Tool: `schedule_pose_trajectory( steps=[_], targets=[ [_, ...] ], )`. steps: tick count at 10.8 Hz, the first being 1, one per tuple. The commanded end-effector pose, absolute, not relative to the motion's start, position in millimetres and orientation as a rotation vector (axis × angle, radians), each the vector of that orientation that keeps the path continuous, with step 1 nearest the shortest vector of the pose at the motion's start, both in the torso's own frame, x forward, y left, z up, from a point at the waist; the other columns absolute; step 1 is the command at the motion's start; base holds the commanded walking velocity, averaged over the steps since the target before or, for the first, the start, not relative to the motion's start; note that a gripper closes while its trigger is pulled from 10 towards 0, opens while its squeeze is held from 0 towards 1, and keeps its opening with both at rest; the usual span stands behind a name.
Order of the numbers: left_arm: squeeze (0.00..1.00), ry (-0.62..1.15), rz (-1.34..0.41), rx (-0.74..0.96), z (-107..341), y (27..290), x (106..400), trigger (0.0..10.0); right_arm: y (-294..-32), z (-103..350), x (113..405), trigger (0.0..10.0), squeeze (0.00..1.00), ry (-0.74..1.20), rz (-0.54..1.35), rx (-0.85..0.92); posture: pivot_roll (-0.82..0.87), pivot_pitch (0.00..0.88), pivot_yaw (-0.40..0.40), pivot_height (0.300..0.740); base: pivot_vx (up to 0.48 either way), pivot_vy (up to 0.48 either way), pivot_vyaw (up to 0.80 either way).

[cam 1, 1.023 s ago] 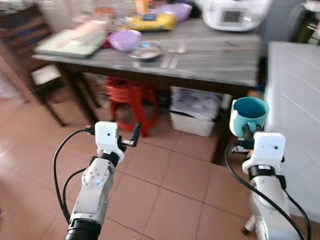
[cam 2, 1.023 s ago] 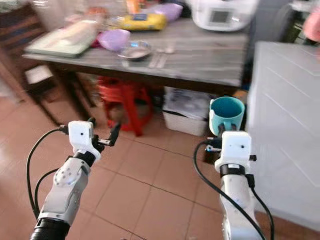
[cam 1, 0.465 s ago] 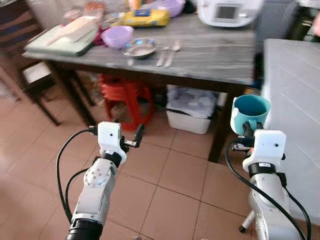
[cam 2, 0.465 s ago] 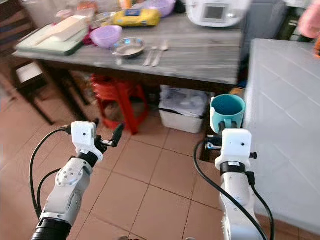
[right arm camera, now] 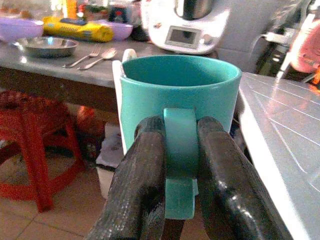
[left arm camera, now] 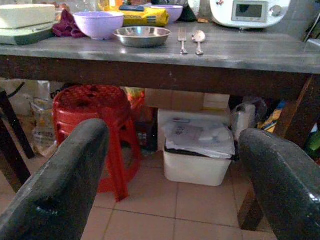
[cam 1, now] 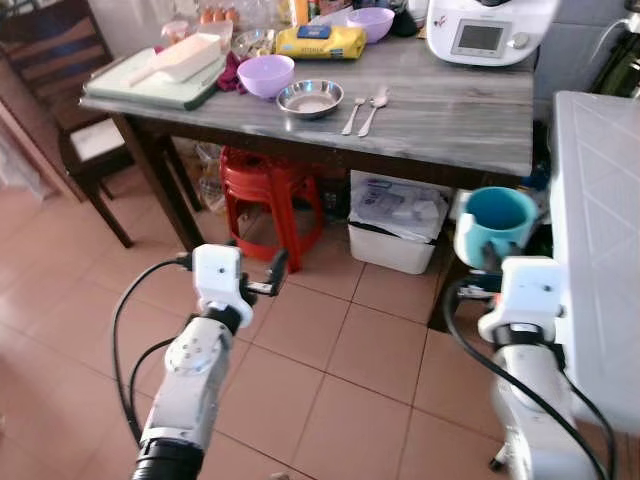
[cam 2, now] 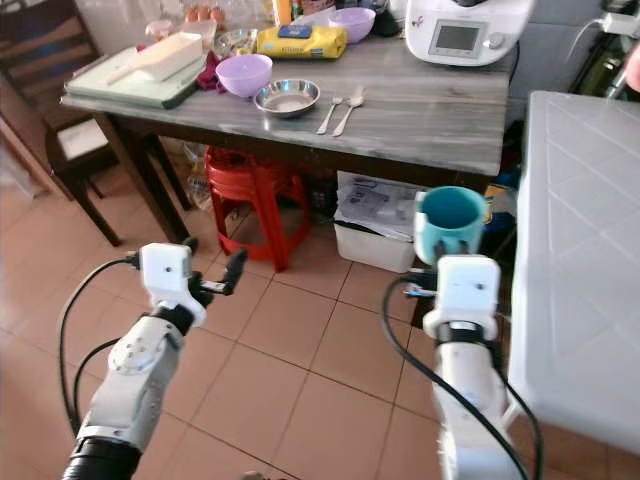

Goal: Setting the table

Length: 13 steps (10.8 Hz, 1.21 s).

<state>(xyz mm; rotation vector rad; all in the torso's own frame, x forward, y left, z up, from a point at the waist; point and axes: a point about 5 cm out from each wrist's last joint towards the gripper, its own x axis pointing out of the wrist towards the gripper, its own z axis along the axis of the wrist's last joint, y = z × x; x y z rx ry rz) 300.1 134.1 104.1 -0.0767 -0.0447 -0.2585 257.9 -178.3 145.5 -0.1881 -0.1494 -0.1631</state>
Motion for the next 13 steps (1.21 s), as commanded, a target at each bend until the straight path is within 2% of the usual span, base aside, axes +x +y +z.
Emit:
schedule_pose_trajectory(
  steps=[1,7,13],
  targets=[
    [0.0,-0.049,-0.275,-0.072,106.5,131.5,300.7,10.0,-182.5,148.2,257.4,10.0,0.0,-0.159,-0.178,-0.196,-0.11,0.081,0.124,0.74,0.0,0.352,-0.6],
    [0.0,-0.05,-0.285,-0.073,107.0,127.9,301.6,10.0,-183.1,149.8,260.7,10.0,0.0,-0.167,-0.175,-0.206,-0.11,0.079,0.119,0.74,0.0,0.356,-0.68],
    [0.0,-0.054,-0.285,-0.078,106.4,124.5,301.6,10.0,-183.4,152.4,264.1,10.0,0.0,-0.18,-0.165,-0.219,-0.11,0.074,0.109,0.74,0.0,0.377,0.0]
  ],
)
